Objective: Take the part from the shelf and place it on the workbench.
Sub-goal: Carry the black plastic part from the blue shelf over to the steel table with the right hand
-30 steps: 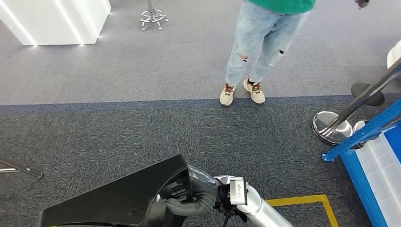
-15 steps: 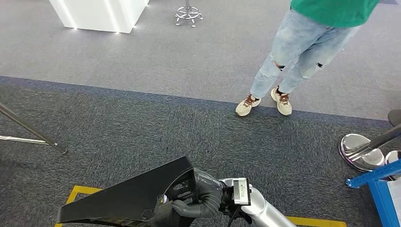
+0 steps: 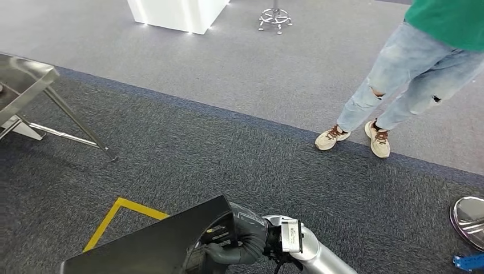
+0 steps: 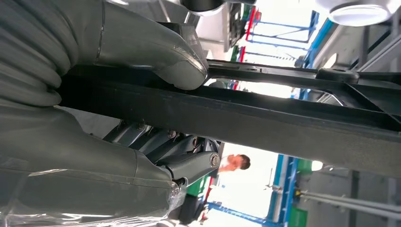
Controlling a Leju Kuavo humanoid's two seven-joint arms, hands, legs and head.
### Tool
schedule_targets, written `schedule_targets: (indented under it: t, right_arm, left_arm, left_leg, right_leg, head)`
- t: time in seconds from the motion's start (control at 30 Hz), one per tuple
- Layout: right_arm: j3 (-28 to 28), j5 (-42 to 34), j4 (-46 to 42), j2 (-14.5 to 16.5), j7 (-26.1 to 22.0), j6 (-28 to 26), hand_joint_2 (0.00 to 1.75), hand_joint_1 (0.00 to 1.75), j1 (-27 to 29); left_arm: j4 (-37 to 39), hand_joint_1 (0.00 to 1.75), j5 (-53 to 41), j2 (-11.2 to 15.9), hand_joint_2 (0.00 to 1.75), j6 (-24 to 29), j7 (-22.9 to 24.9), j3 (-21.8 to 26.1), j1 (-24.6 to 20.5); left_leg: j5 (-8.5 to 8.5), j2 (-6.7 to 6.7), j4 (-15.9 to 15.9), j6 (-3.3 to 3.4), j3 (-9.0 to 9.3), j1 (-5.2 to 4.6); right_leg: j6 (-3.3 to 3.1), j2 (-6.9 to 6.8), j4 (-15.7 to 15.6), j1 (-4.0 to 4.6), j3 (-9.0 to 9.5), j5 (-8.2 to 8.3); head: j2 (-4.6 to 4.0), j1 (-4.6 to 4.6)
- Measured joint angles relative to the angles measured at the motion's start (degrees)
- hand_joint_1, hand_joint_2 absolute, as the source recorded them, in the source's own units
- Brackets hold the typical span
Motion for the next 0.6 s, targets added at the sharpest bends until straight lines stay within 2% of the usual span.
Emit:
schedule_targets:
  t: [0.07,0.1,0.13,0.2,0.23,0.3,0.33,0.37,0.4,0.43,0.47,0.5,0.53,0.57,0.6]
  right_arm:
    - [-0.01,0.11,-0.89,-0.09,-0.29,-0.1,1.75,1.71,0.04]
    - [-0.02,0.31,-1.29,-0.13,-0.36,-0.22,1.75,1.71,0.09]
    - [-0.03,0.6,-1.68,-0.17,-0.37,-0.41,1.75,1.71,0.15]
    - [-0.04,1.31,-2.57,-0.21,-0.08,-0.89,1.75,1.71,0.24]
    - [-0.04,1.59,-3.1,-0.22,0.27,-1.12,1.75,1.71,0.24]
    - [-0.03,1.91,-3.93,-0.24,0.99,-1.53,1.75,1.71,0.12]
    - [-0.02,1.97,-4.06,-0.25,1.32,-1.72,1.75,1.71,0.05]
    - [-0.02,2.0,-3.96,-0.25,1.51,-1.87,1.75,1.71,-0.07]
    - [-0.01,2.02,-3.72,-0.24,1.65,-1.97,1.75,1.71,-0.22]
    - [-0.01,2.05,-3.43,-0.23,1.72,-2.02,1.75,1.71,-0.42]
    - [0.0,2.07,-3.14,-0.22,1.68,-2.04,1.75,1.71,-0.68]
    - [0.0,2.07,-2.89,-0.21,1.63,-2.06,1.75,1.71,-0.96]
    - [0.0,2.07,-2.67,-0.21,1.57,-2.07,1.75,1.71,-1.25]
    - [0.0,2.06,-2.45,-0.21,1.48,-2.07,1.75,1.71,-1.49]
    - [0.0,2.04,-2.24,-0.21,1.33,-2.08,1.75,1.71,-1.67]
  left_arm:
    - [0.0,0.0,0.01,0.1,1.75,0.2,-0.46,-0.01,-0.05]
    - [-0.01,0.0,0.03,0.16,1.75,0.17,-0.78,-0.02,-0.13]
    - [0.0,0.0,0.05,0.2,1.75,0.12,-1.2,-0.03,-0.18]
    - [0.0,0.0,0.08,0.25,1.75,0.02,-2.27,-0.11,-0.13]
    - [0.0,0.0,0.03,0.23,1.75,-0.2,-2.67,-0.19,-0.14]
    - [-0.01,0.0,-0.25,0.18,1.75,-1.01,-2.82,-0.44,-0.4]
    - [-0.01,0.0,-0.36,0.13,1.75,-1.64,-2.56,-0.6,-0.61]
    - [-0.01,0.0,-0.31,0.08,1.75,-2.35,-2.21,-0.75,-0.77]
    - [-0.01,0.0,-0.16,0.02,1.75,-3.12,-1.9,-0.88,-0.87]
    - [-0.01,0.0,0.06,-0.07,1.75,-3.82,-1.69,-0.98,-0.9]
    - [-0.01,0.0,0.26,-0.19,1.75,-4.37,-1.59,-1.07,-0.89]
    - [-0.01,0.0,0.37,-0.36,1.75,-4.71,-1.57,-1.14,-0.88]
    - [-0.01,0.0,0.46,-0.55,1.75,-4.9,-1.55,-1.21,-0.88]
    - [-0.01,0.0,0.52,-0.74,1.75,-5.04,-1.56,-1.29,-0.92]
    - [-0.01,0.0,0.57,-0.87,1.75,-5.12,-1.59,-1.37,-0.94]
  left_leg:
    - [2.43,2.16,-7.91,0.47,4.48,-0.34]
    - [2.9,2.9,-10.25,0.88,5.74,-0.58]
    - [2.82,3.13,-11.12,1.28,6.07,-0.84]
    - [3.06,1.89,-11.33,2.02,5.97,-0.9]
    - [3.24,1.28,-11.56,2.33,6.02,-0.79]
    - [3.62,0.19,-11.98,3.01,6.19,-0.49]
    - [3.69,-0.36,-12.01,3.18,6.15,-0.51]
    - [3.74,-0.99,-11.99,3.31,6.09,-0.51]
    - [3.75,-1.73,-11.95,3.33,6.05,-0.52]
    - [3.76,-2.52,-11.88,3.33,6.02,-0.52]
    - [3.75,-3.37,-11.77,3.3,6.01,-0.5]
    - [3.72,-4.2,-11.61,3.24,6.02,-0.48]
    - [3.65,-5.02,-11.42,3.13,6.01,-0.45]
    - [3.57,-5.82,-11.15,2.9,5.88,-0.49]
    - [3.56,-6.54,-10.99,2.6,5.66,-0.48]
  right_leg:
    - [0.37,-1.26,0.14,0.18,0.16,-0.27]
    - [0.61,-1.8,0.22,0.31,0.21,-0.4]
    - [0.84,-2.31,0.26,0.41,0.25,-0.5]
    - [1.39,-3.03,0.3,0.39,0.36,-0.7]
    - [1.73,-2.23,0.72,0.25,0.29,-1.08]
    - [2.3,0.95,4.34,-0.06,-1.25,-3.43]
    - [2.45,2.57,7.75,-0.19,-2.86,-5.21]
    - [2.56,3.32,11.66,-0.25,-4.83,-6.93]
    - [2.64,3.59,14.88,-0.27,-6.53,-7.93]
    - [2.69,3.67,16.46,-0.3,-7.48,-7.88]
    - [2.68,3.77,15.9,-0.37,-7.38,-6.7]
    - [2.63,4.12,13.23,-0.5,-6.23,-4.66]
    - [2.53,5.07,9.33,-0.66,-4.49,-2.48]
    - [2.42,6.48,5.61,-0.87,-2.81,-0.98]
    - [2.31,7.62,2.97,-1.0,-1.65,-0.15]
  head:
    - [0.0,0.02]
    - [0.0,0.04]
    - [0.0,0.06]
    - [0.0,0.07]
    - [0.0,0.07]
    - [0.0,0.09]
    - [0.0,0.1]
    - [0.0,0.1]
    - [0.0,0.1]
    - [0.0,0.1]
    - [0.0,0.1]
    - [0.0,0.1]
    - [0.0,0.11]
    - [0.0,0.1]
    - [0.0,0.09]
